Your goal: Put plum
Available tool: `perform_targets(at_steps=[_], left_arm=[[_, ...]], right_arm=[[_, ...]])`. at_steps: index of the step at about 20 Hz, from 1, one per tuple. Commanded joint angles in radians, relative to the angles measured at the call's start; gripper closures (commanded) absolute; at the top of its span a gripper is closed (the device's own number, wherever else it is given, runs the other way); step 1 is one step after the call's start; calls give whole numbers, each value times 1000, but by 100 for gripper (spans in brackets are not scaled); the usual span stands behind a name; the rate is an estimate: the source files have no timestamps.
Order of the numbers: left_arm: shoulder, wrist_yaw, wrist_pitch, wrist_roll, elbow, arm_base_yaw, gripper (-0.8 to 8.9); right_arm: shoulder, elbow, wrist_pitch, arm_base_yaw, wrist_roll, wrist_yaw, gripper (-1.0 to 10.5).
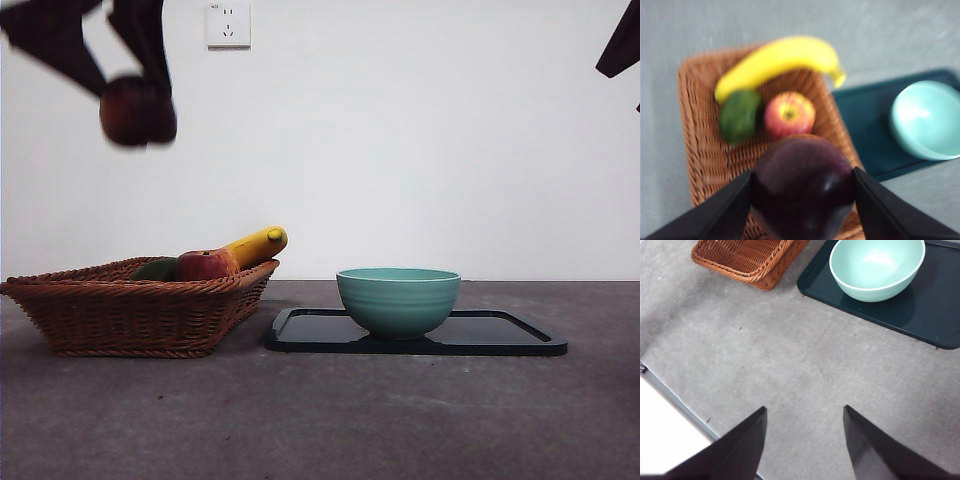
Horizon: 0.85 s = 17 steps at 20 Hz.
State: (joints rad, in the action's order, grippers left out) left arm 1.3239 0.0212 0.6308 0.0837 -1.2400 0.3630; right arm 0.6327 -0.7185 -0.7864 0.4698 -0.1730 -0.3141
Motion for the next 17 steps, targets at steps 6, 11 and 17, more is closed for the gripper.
perform_targets(at_steps=[6,11,17], left_arm=[[27,-3,-353,-16,304,-58,567],[111,-3,-480,-19,354,-82,567],[239,2,-550,-19,354,-81,568]], right_arm=[[5,-5,8,6,1,0,703],[6,-5,8,6,0,0,703],[6,-5,8,6,0,0,703]])
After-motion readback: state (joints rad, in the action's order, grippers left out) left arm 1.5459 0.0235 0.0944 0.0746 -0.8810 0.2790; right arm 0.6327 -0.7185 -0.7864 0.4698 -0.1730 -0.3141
